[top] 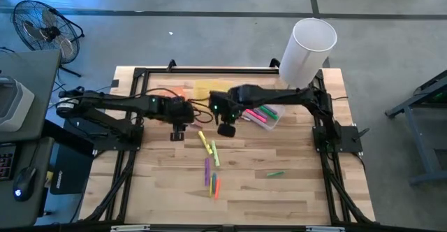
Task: Pick & Place Markers
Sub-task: Put the pink marker pen into the orange bin
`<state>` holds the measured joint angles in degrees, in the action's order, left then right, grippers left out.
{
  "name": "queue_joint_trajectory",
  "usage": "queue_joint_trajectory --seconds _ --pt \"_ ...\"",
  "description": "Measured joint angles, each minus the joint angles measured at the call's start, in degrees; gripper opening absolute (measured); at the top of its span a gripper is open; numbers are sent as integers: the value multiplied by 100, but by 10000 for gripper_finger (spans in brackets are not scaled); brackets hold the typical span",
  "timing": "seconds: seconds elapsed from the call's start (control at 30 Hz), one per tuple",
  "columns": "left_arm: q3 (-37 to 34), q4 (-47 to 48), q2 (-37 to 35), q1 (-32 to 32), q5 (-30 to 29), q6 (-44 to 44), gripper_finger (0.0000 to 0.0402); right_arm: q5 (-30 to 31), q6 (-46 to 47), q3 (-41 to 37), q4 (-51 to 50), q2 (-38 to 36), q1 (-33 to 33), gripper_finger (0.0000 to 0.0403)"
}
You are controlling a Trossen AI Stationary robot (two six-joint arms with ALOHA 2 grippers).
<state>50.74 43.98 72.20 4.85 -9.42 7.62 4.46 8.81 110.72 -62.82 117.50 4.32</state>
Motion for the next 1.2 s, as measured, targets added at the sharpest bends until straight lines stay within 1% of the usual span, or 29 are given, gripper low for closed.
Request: queue_joint_trajectory --seconds 0.13,0.23,0.3,0.33,0.4,0.47,0.57,0.63,0.7,0.8,0.93,1.07,1.2 --pt "0 -122 2 290 204 596 154 485 355 0 -271 -77 -341 3" --pt "0 -100 2 439 265 885 154 842 633 -3 -472 -86 -577 2" --pt "-1 -111 2 472 266 1057 154 969 795 -287 -347 -166 -731 1" --pt "-1 -125 2 470 276 1137 154 966 891 -597 -161 -286 -792 1" --pt "-2 -175 2 452 302 1230 154 872 1197 -1486 486 -696 -898 1" --pt "-2 -274 2 450 390 1305 154 741 1702 -2573 1368 -1313 -986 1" --pt "-2 -424 4 454 623 1455 154 787 2483 -4133 2860 -2361 -1180 1" --pt "-2 -512 80 452 698 1629 154 1089 2842 -5005 3748 -3008 -1400 0" --pt "-3 -556 246 452 769 1762 154 1521 2967 -5698 4447 -3568 -1646 0" --pt "2 -566 524 452 817 1938 154 2062 2999 -6454 4999 -4279 -1984 0" --pt "-4 -612 965 452 645 2119 154 2557 3409 -7033 5291 -4950 -2312 0" --pt "-6 -697 1318 452 570 2306 154 2738 3489 -7274 5327 -5336 -2439 0" --pt "-3 -693 1647 481 543 2451 154 2749 3464 -7307 5282 -5461 -2381 0"
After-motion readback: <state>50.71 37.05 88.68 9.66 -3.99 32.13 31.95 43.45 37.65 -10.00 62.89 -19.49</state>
